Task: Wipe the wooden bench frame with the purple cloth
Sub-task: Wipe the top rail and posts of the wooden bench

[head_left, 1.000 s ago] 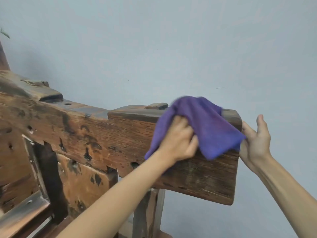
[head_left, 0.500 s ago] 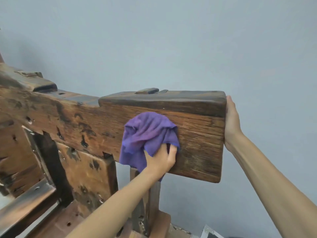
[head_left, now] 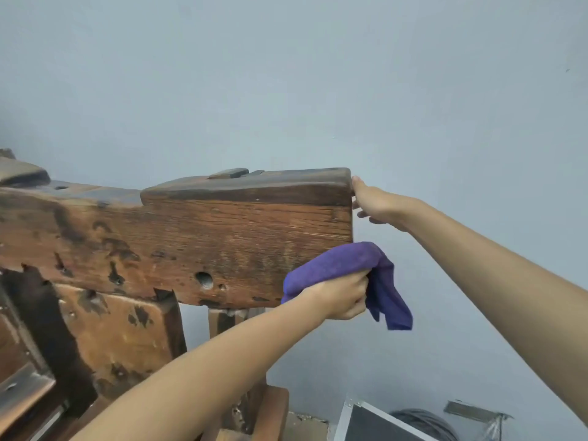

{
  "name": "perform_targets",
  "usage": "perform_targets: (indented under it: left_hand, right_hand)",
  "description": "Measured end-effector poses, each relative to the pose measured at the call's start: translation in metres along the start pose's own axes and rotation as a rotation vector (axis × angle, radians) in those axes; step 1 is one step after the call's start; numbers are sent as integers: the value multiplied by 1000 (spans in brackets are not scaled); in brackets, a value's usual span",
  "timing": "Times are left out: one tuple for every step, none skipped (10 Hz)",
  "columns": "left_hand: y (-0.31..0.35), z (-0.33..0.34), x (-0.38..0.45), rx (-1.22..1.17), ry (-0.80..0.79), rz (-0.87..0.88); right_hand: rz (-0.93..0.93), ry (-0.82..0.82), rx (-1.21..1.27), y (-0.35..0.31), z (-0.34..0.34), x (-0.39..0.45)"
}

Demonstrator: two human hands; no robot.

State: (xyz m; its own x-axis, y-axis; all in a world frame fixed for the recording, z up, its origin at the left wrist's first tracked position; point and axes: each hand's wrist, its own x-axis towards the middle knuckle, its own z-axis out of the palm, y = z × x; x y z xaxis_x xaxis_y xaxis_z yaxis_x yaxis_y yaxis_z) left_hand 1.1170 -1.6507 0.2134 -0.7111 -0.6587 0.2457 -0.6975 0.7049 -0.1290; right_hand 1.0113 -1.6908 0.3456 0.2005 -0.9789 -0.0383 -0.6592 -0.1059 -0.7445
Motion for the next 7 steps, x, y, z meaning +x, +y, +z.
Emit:
perform_targets:
  left_hand:
    - [12,-25,5,-564,34,-468]
    - [17,-39,18,-417,-142,-483]
    - [19,-38,25,-416,-113,-604]
    - [-3,-89,36,-358,-77,-566]
    - [-1,-118,52,-3,-114,-426]
    - [-30,-153,77,61,-276,-555]
    - [-68,-186,84,-181,-457,-586]
  right_hand:
    - [-83,96,-98,-2,-4,-22]
    - [-112,59,-125,14,4,-34]
    - [-17,41,3,34,4,-33]
    - [-26,152,191,50,-10,-6]
    - [24,262,316,64,-22,15]
    - [39,220,345,79,-26,35]
    - [2,156,460,86,-20,51]
